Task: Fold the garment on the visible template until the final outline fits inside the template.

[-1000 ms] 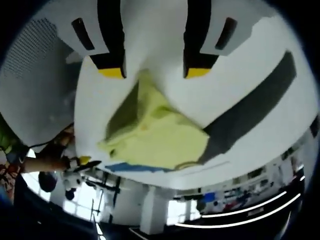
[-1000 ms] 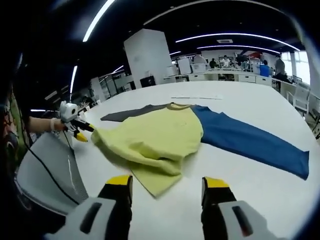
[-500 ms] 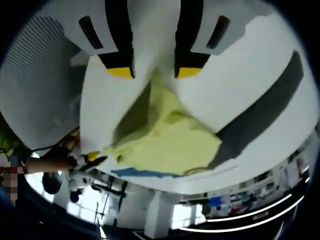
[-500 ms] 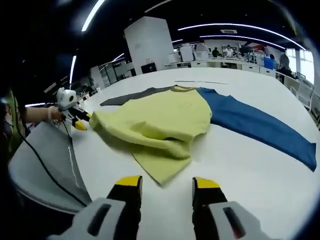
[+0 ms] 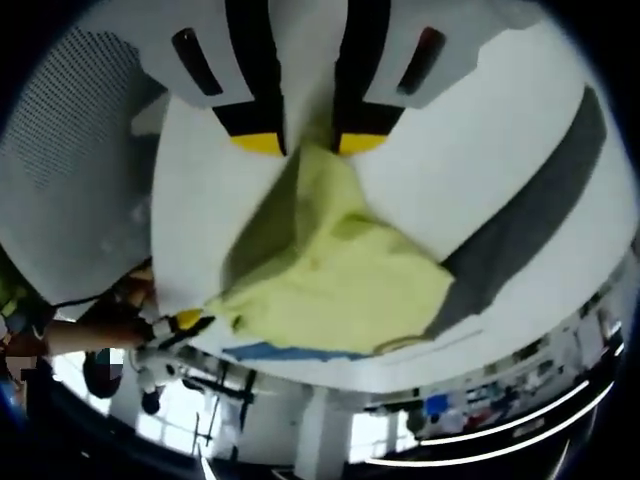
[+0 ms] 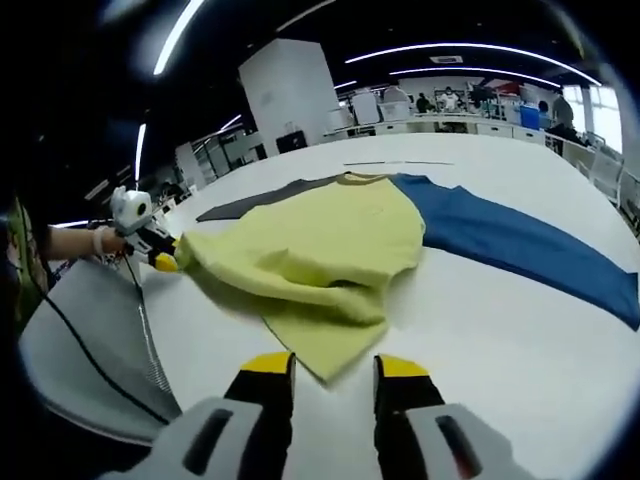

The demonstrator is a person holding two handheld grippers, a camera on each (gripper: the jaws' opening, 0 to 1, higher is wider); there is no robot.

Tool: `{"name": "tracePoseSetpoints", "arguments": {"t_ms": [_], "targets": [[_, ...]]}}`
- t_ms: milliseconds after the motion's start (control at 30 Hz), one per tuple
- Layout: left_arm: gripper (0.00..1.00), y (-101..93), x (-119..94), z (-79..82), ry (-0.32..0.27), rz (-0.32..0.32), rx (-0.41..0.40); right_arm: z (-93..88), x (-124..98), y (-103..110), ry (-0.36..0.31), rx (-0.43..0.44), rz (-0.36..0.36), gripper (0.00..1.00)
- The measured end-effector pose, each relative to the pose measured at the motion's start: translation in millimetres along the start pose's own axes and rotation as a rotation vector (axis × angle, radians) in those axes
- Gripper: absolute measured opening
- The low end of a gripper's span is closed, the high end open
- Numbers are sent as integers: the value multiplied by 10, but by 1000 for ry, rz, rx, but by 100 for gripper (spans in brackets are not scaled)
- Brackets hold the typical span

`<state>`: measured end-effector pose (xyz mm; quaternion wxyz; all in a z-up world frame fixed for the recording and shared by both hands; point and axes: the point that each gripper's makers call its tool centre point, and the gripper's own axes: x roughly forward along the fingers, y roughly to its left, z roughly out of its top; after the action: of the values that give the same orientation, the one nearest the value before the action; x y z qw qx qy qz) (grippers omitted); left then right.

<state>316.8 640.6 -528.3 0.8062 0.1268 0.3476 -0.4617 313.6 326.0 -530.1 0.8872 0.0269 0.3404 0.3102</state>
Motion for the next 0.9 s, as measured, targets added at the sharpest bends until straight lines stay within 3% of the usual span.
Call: {"name": "tracePoseSetpoints", "arguments": {"t_ms": [267,567,900], "targets": [[11,-24,15,-13,-6,-7,-24,8,35,71,-4,5,7,22],[7,-3,41,-17,-17,5,-53,-18,41,33,-2,48,-16,8],[2,-3,44,-3,-29,-2,-89,-20,39,8,0,46,-19,0]]}}
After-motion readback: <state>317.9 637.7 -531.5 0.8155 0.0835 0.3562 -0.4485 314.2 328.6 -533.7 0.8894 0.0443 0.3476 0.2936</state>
